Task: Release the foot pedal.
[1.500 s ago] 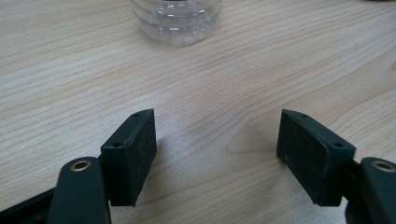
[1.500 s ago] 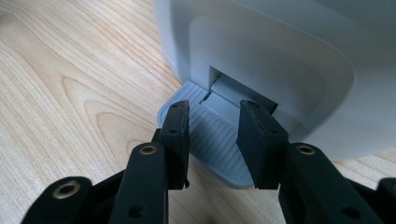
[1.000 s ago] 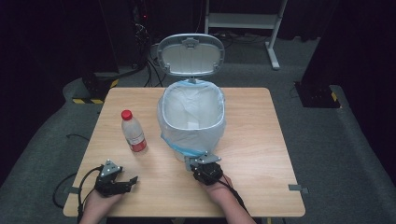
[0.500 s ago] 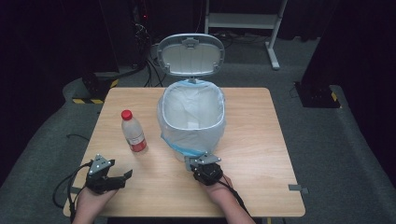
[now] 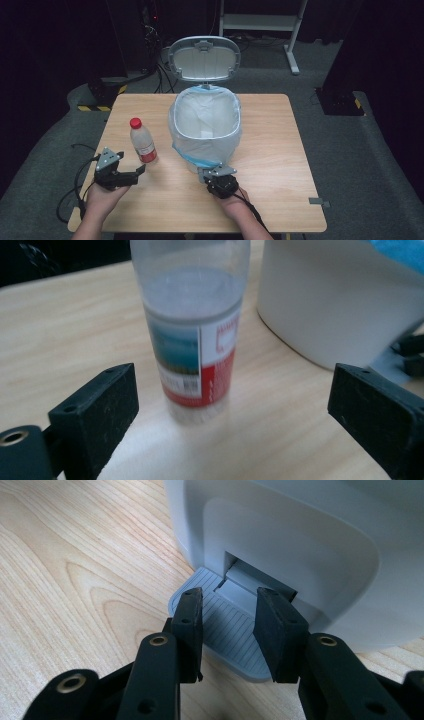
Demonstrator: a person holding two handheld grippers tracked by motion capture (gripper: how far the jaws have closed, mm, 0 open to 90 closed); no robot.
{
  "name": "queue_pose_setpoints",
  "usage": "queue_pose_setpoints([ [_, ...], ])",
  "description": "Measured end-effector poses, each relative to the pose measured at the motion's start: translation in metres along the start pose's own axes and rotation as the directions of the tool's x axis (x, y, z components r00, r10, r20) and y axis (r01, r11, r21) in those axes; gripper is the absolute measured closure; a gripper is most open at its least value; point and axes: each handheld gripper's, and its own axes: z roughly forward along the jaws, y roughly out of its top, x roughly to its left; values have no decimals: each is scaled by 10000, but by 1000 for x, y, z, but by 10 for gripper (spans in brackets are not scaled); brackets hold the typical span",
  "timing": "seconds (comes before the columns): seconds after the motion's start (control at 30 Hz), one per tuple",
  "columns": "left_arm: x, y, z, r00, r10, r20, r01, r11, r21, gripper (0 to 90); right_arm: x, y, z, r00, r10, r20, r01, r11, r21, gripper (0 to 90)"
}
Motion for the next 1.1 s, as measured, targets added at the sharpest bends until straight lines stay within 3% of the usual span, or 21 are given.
queue_pose_setpoints([
  [0.23,4,14,19,9985,50,-538,-64,9997,-257,44,0,0,0,10000,-60,35,60,10000,-41,638],
  [0.53,6,23,42,9985,-133,-540,112,9991,-401,30,1,0,0,10000,-70,53,70,10000,-50,638],
  [0.77,5,26,62,9967,-400,-700,396,9992,-75,75,1,-1,0,10000,-61,59,62,10000,-50,638],
  [0.87,0,25,60,9959,-174,-884,159,9997,-174,253,1,-1,0,10000,-72,57,72,10000,-59,638],
  [1.0,-10,31,46,9965,186,-821,-249,9967,-772,275,1,-1,0,9999,-81,63,82,9999,-65,638],
  [1.1,-15,36,37,9971,250,-722,-328,9936,-1078,275,1,-1,-1,9999,-79,82,79,9999,-64,637],
])
